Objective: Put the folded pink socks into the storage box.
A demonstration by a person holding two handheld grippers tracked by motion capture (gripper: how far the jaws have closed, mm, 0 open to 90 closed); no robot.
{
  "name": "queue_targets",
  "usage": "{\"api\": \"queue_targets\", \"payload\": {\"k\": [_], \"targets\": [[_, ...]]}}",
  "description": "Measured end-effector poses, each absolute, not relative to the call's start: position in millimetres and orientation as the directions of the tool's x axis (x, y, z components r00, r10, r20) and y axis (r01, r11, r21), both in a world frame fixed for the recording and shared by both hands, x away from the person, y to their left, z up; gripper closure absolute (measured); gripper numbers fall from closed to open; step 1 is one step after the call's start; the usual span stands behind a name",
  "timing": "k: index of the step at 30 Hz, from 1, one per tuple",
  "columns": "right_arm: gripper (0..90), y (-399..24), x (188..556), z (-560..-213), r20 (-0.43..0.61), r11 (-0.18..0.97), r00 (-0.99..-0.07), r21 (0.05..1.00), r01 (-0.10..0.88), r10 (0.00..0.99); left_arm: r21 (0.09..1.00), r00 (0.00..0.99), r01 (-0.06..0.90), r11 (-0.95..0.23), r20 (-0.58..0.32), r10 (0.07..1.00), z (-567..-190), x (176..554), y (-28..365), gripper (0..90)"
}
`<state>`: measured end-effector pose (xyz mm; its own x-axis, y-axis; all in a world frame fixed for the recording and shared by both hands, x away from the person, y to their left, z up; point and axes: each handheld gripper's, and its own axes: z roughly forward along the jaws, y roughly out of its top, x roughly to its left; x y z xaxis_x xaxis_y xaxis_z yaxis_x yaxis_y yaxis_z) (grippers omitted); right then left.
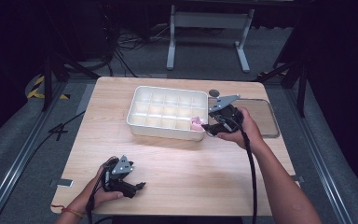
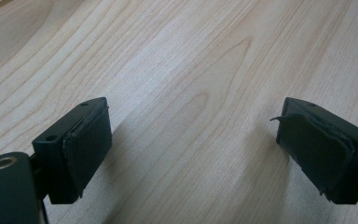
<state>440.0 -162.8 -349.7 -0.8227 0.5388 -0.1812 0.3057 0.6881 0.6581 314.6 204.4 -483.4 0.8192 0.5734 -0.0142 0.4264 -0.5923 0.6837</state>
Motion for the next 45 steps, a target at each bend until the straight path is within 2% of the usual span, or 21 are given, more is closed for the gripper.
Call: {"api": "queue_targets", "payload": {"k": [28,45], "targets": [[37.9,-185,404,-366,-0.251,0.725,-0.816,0.634,0.268,0.521,0.683,0.820,0.425,-0.593,-0.013,0.573,-483,315,204,10.1],[35.3,-211,382,-392,-0.270,0.732,-0.801,0.622,0.279,0.535,0.683,0.820,0.426,-0.594,-0.013,0.573,-483,315,204,10.1]]}}
